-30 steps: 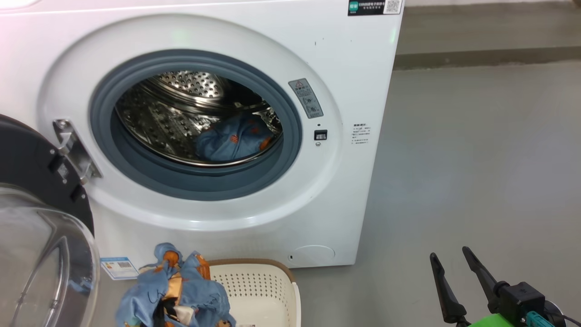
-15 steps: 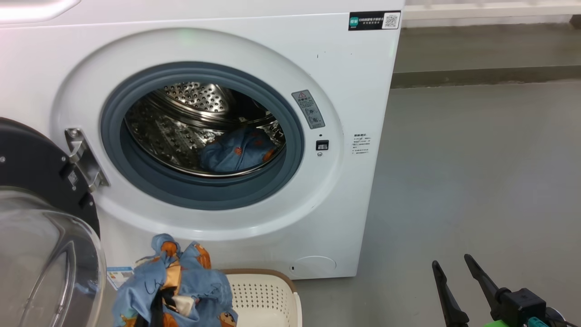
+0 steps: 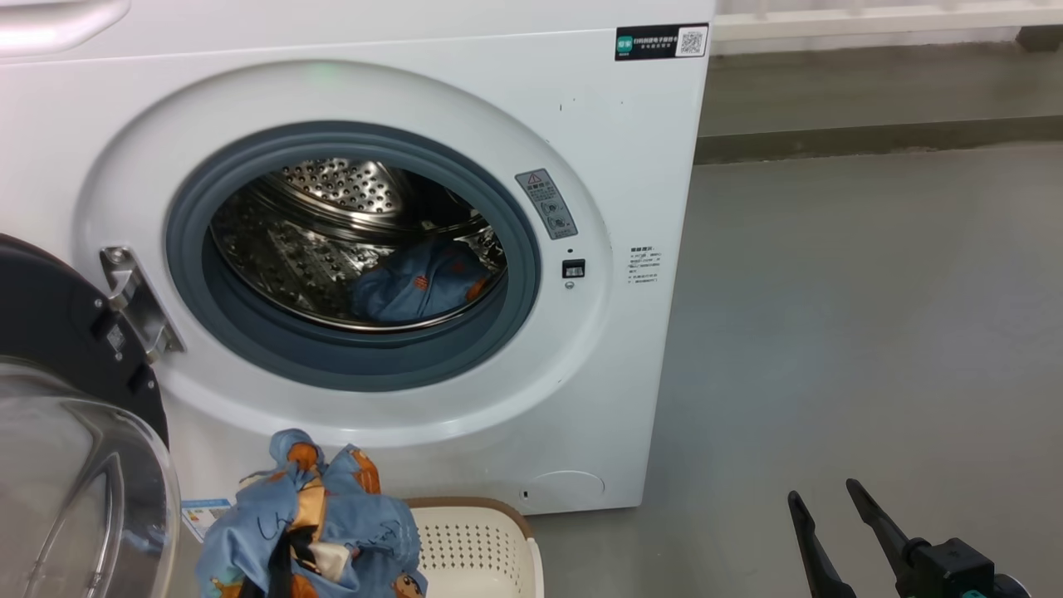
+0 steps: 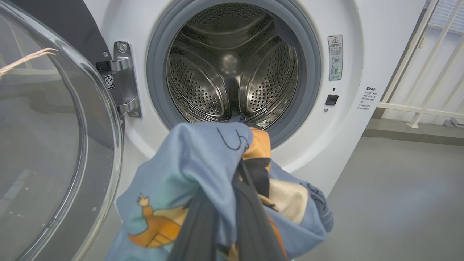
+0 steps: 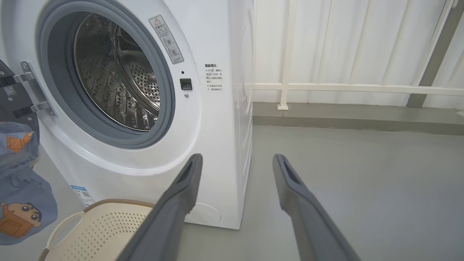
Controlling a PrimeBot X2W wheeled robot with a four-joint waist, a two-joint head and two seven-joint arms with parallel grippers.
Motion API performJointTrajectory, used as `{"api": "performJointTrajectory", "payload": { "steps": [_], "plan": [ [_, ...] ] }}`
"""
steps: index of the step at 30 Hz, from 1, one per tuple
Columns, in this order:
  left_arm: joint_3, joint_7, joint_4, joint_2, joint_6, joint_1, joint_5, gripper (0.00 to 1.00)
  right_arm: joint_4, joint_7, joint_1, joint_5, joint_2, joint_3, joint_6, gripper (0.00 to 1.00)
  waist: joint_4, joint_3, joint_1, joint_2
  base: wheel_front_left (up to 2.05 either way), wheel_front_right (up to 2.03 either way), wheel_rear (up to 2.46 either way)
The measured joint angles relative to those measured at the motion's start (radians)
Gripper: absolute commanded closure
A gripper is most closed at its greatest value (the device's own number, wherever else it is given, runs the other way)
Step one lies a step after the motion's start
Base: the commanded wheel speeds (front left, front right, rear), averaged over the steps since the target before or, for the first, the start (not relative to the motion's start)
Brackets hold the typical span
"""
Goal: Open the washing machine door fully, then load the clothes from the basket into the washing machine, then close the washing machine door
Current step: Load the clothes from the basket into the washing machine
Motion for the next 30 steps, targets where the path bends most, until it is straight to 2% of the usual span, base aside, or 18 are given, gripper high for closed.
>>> {"api": "performJointTrajectory", "payload": {
  "steps": [13, 22, 30],
  "plan": [
    [-0.007, 0.000, -0.001, -0.002, 0.000, -0.013, -0.001, 1.00, -0.002, 0.000, -0.001, 0.000, 0.010, 0.004, 0.000, 0.00, -0.026, 0.047, 0.0000, 0.0000, 0.00, 0.00, 0.00],
    [0.007, -0.002, 0.095, -0.009, -0.003, -0.184, -0.004, 1.00, -0.011, 0.000, -0.036, 0.000, 0.031, 0.005, 0.000, 0.00, -0.075, 0.095, 0.0000, 0.0000, 0.00, 0.00, 0.00],
    [0.035, -0.010, 0.206, 0.008, -0.029, -0.329, -0.011, 1.00, -0.022, 0.000, -0.053, 0.000, 0.040, 0.003, 0.000, 0.00, -0.136, 0.141, 0.0000, 0.0000, 0.00, 0.00, 0.00]
  ]
}}
